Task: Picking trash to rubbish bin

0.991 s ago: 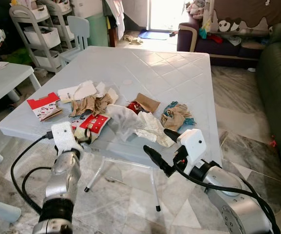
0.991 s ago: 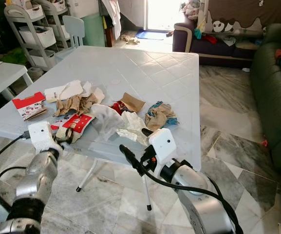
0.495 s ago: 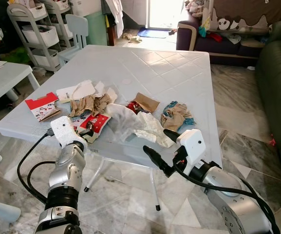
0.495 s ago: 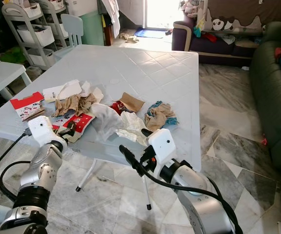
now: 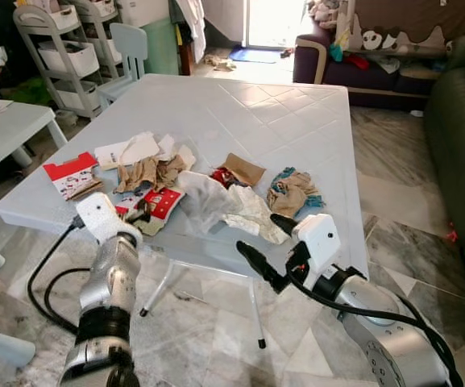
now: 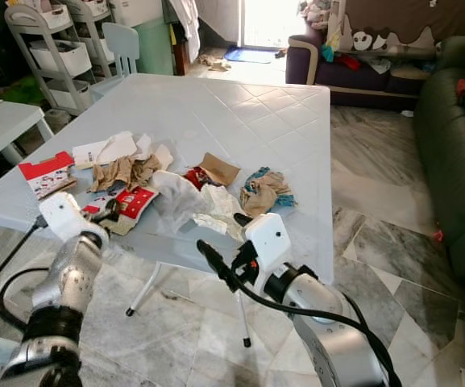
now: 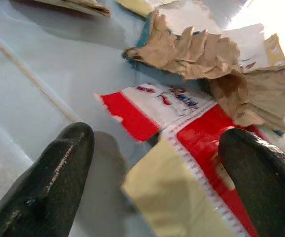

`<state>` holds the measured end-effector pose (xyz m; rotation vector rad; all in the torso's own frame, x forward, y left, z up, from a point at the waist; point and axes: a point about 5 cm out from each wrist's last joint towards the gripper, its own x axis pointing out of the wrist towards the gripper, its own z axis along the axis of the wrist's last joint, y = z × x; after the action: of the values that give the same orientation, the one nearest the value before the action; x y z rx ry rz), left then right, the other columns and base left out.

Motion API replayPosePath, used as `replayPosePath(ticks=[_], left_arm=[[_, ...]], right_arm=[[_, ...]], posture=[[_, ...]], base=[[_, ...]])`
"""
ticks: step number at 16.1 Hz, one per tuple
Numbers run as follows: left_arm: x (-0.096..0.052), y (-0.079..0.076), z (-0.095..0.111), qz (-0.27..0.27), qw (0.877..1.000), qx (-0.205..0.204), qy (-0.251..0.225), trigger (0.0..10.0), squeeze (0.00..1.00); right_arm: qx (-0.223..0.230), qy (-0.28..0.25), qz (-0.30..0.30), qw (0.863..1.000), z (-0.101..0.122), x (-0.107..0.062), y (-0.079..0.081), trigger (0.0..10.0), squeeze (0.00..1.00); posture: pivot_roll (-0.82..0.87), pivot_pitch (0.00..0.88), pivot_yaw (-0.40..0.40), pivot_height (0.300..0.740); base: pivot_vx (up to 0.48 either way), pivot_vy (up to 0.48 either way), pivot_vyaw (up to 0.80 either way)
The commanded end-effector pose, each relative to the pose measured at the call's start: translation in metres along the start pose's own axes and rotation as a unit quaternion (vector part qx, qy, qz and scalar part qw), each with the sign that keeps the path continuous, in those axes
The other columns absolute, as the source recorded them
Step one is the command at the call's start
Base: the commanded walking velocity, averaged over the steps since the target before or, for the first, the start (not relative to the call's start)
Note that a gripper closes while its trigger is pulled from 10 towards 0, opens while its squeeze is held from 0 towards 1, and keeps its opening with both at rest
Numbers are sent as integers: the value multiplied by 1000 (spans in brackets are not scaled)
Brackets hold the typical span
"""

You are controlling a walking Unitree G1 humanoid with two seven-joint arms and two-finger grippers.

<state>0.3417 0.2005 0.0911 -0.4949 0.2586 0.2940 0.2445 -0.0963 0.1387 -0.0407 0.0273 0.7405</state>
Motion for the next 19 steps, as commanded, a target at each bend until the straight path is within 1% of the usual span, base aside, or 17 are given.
replayPosePath(ticks=[1,2,4,6,7,8,11,14,19], left_arm=[[3,-3,-1,-4,1000,-9,13,10000,0],[5,-6,-2,-13,1000,-18,22,10000,0],[7,-11,-3,-27,999,-23,31,10000,0],[11,-16,-4,-39,997,-40,45,10000,0],[11,-17,-3,-39,997,-45,44,2980,0],[12,-17,-3,-40,997,-56,42,0,0],[12,-16,-3,-41,997,-57,40,0,0],[12,-10,-5,-31,997,-65,42,0,0],[13,-10,-5,-29,995,-82,40,0,0]], right_arm=[[-8,-11,-2,1000,7,0,1,10000,0],[-8,-11,-3,1000,7,0,1,10000,0],[-8,-12,-3,1000,7,0,1,10000,0],[-10,-11,-6,1000,7,0,0,10000,0],[-11,-11,-6,1000,7,0,0,10000,0],[-11,-11,-7,1000,7,0,-1,10000,0],[-11,-10,-6,1000,7,0,-1,10000,0],[-12,-13,-5,1000,8,3,-1,10000,0],[-10,-13,-5,1000,8,3,-1,10000,0]], posture=[[-181,0,19,740],[-182,0,19,740],[-185,0,21,740],[-189,0,21,740],[-189,0,20,740],[-188,0,19,740],[-182,0,17,740],[-177,0,15,740],[-179,0,16,740]], base=[[0,0,0],[0,0,0],[0,0,0],[0,0,0],[0,0,0],[0,0,0],[0,0,0],[0,0,0],[0,0,0]])
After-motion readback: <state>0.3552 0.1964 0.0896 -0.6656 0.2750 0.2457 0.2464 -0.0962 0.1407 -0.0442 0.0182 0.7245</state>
